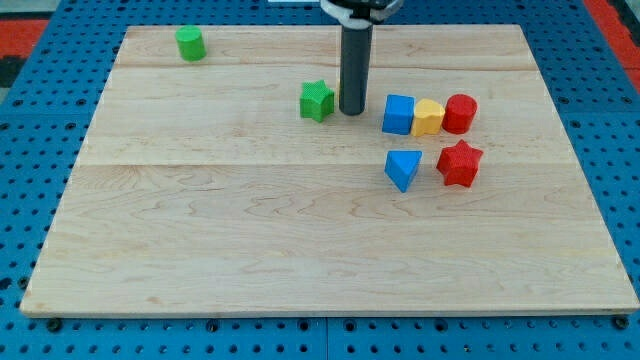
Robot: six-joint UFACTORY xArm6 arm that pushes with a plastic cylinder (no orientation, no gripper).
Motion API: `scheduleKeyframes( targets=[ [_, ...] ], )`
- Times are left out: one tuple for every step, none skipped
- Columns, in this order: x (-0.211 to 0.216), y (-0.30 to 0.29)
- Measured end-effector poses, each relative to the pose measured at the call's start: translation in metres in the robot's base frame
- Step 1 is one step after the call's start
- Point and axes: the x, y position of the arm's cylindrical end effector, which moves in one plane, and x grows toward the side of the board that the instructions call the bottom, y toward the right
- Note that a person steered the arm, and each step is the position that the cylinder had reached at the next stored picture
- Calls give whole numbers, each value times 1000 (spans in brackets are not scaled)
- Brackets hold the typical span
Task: Move the yellow hexagon into top center
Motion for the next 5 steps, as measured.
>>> scheduleKeyframes(
  targets=[
    [-31,15],
    [-55,5],
    [-68,29],
    [-71,79],
    [-90,42]
  ],
)
